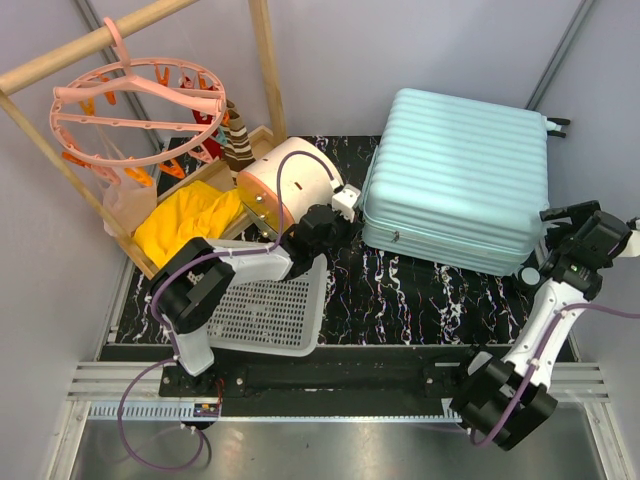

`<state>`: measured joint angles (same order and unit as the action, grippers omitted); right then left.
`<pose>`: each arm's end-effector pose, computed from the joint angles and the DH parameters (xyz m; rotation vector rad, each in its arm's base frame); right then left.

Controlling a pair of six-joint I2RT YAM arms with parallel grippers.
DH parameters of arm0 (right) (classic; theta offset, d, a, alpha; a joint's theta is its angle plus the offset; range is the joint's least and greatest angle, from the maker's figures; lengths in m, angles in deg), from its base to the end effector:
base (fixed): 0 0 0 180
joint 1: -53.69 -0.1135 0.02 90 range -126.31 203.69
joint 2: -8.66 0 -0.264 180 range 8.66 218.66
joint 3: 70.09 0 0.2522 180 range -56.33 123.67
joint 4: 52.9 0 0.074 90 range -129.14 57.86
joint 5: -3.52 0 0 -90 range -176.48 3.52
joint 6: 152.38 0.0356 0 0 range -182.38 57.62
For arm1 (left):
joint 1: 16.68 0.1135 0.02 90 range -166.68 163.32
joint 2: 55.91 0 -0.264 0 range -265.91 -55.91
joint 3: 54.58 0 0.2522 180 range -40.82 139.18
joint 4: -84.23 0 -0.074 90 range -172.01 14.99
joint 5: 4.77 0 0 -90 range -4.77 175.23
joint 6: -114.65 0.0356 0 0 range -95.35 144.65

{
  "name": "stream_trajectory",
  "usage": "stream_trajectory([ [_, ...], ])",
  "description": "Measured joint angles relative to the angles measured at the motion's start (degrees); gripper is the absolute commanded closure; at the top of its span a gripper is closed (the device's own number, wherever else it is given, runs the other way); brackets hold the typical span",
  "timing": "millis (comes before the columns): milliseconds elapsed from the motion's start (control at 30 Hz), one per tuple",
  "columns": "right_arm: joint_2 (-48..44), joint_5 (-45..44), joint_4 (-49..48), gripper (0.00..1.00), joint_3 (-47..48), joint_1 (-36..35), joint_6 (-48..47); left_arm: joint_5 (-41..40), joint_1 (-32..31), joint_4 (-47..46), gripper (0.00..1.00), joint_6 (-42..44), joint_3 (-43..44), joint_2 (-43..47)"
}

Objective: Open, take out, and arrange the luggage
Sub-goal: Unzip the luggage at the center of the board.

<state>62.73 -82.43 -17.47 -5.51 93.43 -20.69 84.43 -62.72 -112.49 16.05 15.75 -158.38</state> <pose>0.1649 -0.1338 0.3271 1.2737 1.5494 0.0927 0.2754 -0.2849 0.2080 0.5972 1.7937 -0.6490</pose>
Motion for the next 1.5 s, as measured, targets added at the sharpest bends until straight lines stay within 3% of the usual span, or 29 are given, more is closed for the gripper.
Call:
stream_trajectory([
  [633,8.3,-1.1,-8.3,0.07,-1.0,-1.8,6.6,0.0,0.0,0.0,1.00,0.2,0.0,0.0],
  [767,10.0,-4.3,-10.6,0.25,-1.0,-4.0,8.5,0.1,0.0,0.0,1.00,0.2,0.0,0.0],
  [800,10.6,-4.7,-11.5,0.35,-1.0,-4.3,9.2,0.1,-0.1,0.0,1.00,0.2,0.0,0.0],
  [1067,10.9,-5.6,-16.1,0.65,-3.7,-4.9,13.1,-0.1,-0.4,-0.6,1.00,1.3,-1.7,1.5],
  [1100,10.7,-5.6,-17.2,0.72,-4.2,-4.9,12.4,-0.1,-0.4,-0.9,1.00,1.3,-2.0,1.7],
  [1133,10.7,-5.6,-18.1,0.86,-4.6,-4.9,11.6,-0.1,-0.4,-1.0,1.00,1.3,-2.1,1.7],
  [1200,10.8,-5.5,-19.4,0.97,-4.9,-4.9,10.2,-0.1,-0.5,-1.4,1.00,1.4,-2.3,1.8],
  [1500,15.0,-3.9,-26.8,1.00,-4.9,-4.9,6.9,-1.4,-1.3,-2.6,1.00,1.5,-2.3,1.8],
])
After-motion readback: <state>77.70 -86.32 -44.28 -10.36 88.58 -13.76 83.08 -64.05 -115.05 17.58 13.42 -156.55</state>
